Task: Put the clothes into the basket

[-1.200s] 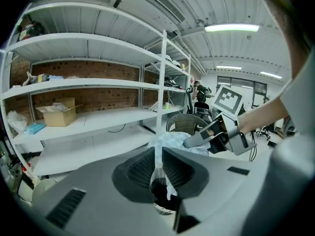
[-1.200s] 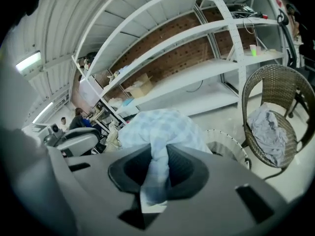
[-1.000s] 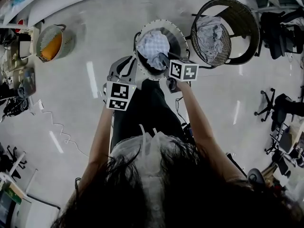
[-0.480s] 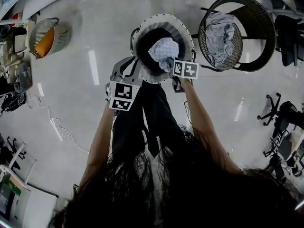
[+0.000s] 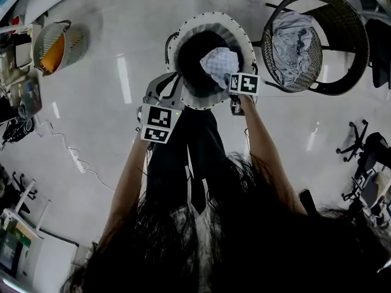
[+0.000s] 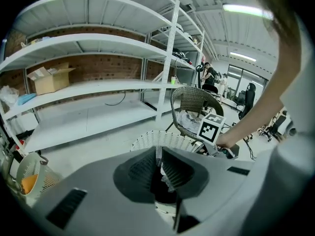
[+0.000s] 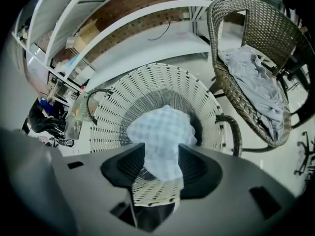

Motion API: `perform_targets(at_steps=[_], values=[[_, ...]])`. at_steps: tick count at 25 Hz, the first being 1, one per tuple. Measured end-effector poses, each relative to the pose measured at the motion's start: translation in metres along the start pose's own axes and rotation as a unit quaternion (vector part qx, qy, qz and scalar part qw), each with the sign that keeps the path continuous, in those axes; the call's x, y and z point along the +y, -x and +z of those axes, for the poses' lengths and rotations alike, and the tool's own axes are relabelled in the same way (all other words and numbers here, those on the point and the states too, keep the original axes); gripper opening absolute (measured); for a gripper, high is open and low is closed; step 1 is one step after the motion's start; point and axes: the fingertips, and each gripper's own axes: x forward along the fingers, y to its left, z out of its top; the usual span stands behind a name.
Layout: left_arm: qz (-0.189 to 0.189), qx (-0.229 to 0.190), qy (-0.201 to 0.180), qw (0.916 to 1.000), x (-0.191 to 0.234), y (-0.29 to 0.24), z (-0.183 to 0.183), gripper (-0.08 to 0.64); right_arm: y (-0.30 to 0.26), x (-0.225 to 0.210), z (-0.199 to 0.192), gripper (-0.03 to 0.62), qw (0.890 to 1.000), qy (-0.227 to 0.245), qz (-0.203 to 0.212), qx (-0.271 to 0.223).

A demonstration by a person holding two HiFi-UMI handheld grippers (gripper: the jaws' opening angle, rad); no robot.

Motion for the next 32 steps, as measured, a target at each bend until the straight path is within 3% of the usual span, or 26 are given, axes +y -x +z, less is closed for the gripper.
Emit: perform_targets(at_steps=[7, 17, 24, 32], values=[[-0.011, 0.015, -0.009, 0.9998, -0.005, -0.006, -0.008, 0.048, -0.002, 0.006, 0.008, 0.222, 0.999, 0.007, 0.033, -0.013], [-0.017, 0.004, -0.031, 0.9994, -0.010, 0.013, 0.005, 0.048, 0.031, 0.043, 0.027, 0.221, 0.990, -0.023, 0.099, -0.095], [-0.017, -0.014, -0.041, 0.9989, -0.016, 0.046, 0.025, 0.048, 0.104, 0.081, 0.047, 0.221, 0.969, -0.052, 0.161, -0.182], [-0.033, -0.054, -0.057, 0.9964, -0.034, 0.105, 0.061, 0.048, 0.216, 0.134, 0.058, 0.219, 0.940, -0.033, 0.202, -0.274]])
